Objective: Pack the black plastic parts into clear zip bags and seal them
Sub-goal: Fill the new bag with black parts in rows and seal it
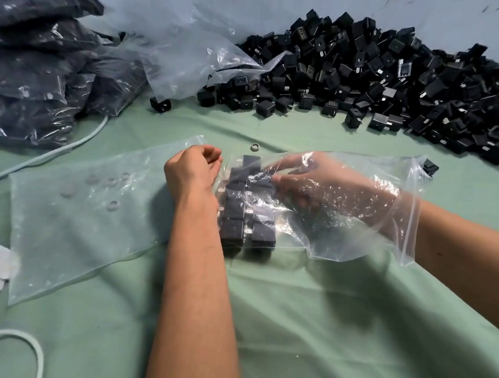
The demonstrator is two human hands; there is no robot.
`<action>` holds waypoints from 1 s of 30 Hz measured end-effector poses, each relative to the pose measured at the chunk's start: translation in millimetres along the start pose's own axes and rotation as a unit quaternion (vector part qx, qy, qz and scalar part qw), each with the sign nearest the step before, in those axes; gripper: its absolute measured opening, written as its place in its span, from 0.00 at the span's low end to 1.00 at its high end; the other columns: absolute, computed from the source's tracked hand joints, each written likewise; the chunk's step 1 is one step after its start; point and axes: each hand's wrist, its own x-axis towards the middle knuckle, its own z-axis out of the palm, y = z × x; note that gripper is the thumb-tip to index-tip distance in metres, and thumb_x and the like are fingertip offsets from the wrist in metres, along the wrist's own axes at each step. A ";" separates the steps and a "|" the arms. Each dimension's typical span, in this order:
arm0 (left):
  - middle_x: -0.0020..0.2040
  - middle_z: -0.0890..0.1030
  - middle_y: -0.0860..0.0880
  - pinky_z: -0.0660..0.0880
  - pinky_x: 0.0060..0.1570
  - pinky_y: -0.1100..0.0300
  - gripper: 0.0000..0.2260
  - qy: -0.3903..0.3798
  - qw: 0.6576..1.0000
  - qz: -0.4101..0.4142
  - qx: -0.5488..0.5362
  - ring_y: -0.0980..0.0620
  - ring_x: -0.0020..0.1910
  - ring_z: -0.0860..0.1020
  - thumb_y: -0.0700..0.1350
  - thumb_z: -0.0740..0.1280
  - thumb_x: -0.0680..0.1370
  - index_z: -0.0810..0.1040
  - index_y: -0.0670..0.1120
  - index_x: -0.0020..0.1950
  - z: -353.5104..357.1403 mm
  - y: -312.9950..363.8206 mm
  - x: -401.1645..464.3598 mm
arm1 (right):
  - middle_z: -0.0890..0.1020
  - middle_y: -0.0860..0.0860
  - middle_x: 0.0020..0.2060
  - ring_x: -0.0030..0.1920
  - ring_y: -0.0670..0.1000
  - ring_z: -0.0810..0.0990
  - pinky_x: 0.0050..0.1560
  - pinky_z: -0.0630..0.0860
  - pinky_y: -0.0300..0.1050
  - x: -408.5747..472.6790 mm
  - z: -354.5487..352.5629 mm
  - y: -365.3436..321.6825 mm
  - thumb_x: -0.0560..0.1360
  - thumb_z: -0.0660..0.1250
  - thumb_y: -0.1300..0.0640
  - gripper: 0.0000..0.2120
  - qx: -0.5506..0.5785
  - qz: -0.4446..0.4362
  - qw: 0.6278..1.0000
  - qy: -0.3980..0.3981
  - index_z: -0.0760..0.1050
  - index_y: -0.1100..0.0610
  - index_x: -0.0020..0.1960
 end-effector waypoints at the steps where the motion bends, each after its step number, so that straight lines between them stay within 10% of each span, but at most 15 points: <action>1: 0.44 0.86 0.37 0.84 0.52 0.55 0.08 -0.008 1.000 -0.003 0.007 0.43 0.48 0.86 0.31 0.63 0.77 0.81 0.37 0.42 0.2 -0.3 0.3 | 0.88 0.47 0.40 0.34 0.44 0.86 0.30 0.80 0.37 0.6 0.1 1.8 0.62 0.71 0.37 0.14 -0.003 0.001 1.000 0.002 0.85 0.36 0.46; 6: 0.43 0.87 0.40 0.84 0.51 0.57 0.08 -0.046 0.997 0.003 0.069 0.44 0.48 0.87 0.33 0.64 0.77 0.82 0.38 0.43 2.0 -3.3 0.5 | 0.88 0.54 0.40 0.29 0.47 0.82 0.27 0.76 0.39 2.8 -0.7 8.5 0.67 0.72 0.41 0.17 0.016 -0.007 1.000 -0.013 0.86 0.47 0.52; 16: 0.44 0.85 0.39 0.81 0.44 0.62 0.09 -0.032 0.993 0.031 0.106 0.47 0.43 0.84 0.32 0.65 0.76 0.83 0.40 0.40 6.5 -6.6 -1.9 | 0.84 0.62 0.57 0.43 0.51 0.88 0.36 0.83 0.41 22.9 -18.1 20.2 0.79 0.62 0.41 0.16 -0.026 -0.054 0.992 -0.108 0.75 0.28 0.65; 22: 0.47 0.86 0.37 0.83 0.54 0.55 0.11 -0.033 0.995 0.033 0.093 0.41 0.53 0.85 0.30 0.63 0.76 0.82 0.40 0.40 4.9 -5.8 -1.2 | 0.84 0.53 0.33 0.26 0.50 0.79 0.26 0.77 0.44 19.6 -14.8 10.3 0.86 0.58 0.60 0.19 -0.089 -0.078 0.986 -0.120 0.70 0.55 0.76; 26: 0.45 0.86 0.39 0.83 0.54 0.54 0.10 -0.027 0.997 0.024 0.075 0.42 0.51 0.86 0.32 0.63 0.77 0.82 0.40 0.40 4.7 -4.4 -0.6 | 0.83 0.53 0.32 0.23 0.46 0.78 0.23 0.75 0.38 9.6 -11.0 1.8 0.86 0.57 0.60 0.19 -0.089 -0.051 0.990 -0.101 0.70 0.56 0.76; 30: 0.43 0.86 0.39 0.84 0.50 0.56 0.10 0.001 0.998 0.028 0.048 0.42 0.47 0.86 0.33 0.63 0.77 0.82 0.40 0.39 3.0 -2.5 1.3 | 0.86 0.62 0.50 0.45 0.62 0.84 0.49 0.82 0.61 -1.6 -9.7 2.0 0.82 0.64 0.51 0.17 -0.037 -0.005 0.997 -0.071 0.73 0.48 0.71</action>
